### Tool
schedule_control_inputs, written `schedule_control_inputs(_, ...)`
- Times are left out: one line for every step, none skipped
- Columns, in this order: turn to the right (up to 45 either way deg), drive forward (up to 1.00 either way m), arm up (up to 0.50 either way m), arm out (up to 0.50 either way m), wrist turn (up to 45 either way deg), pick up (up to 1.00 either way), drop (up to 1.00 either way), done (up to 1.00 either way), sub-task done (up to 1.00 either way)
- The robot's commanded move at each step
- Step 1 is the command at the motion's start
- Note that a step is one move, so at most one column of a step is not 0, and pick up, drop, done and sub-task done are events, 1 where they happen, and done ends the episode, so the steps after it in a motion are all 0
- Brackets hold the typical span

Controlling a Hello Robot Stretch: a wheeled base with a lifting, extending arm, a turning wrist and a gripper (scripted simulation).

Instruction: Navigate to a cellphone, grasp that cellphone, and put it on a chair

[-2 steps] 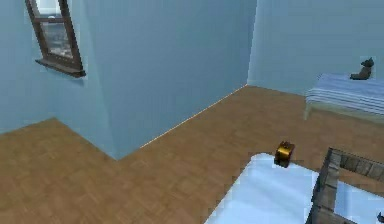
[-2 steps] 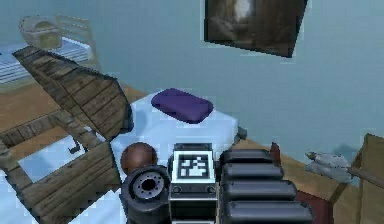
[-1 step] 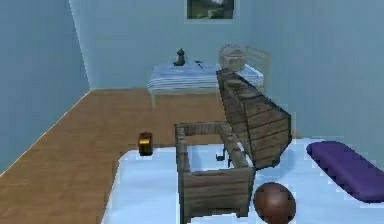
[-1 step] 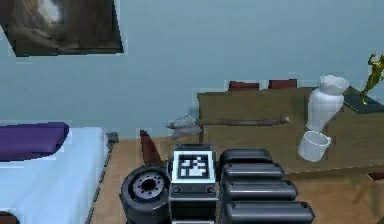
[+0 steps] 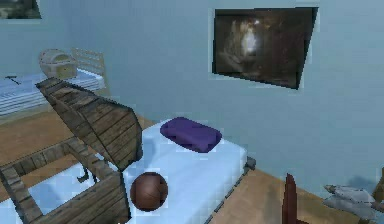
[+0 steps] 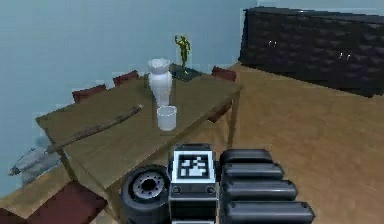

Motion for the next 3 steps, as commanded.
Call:
schedule_control_inputs(30.0, 0.0, 0.0, 0.0, 0.0, 0.0, 0.0, 0.0, 0.0)
schedule_control_inputs(-45.0, 0.0, 0.0, 0.0, 0.0, 0.0, 0.0, 0.0, 0.0)
schedule_control_inputs(-45.0, 0.0, 0.0, 0.0, 0.0, 0.0, 0.0, 0.0, 0.0)
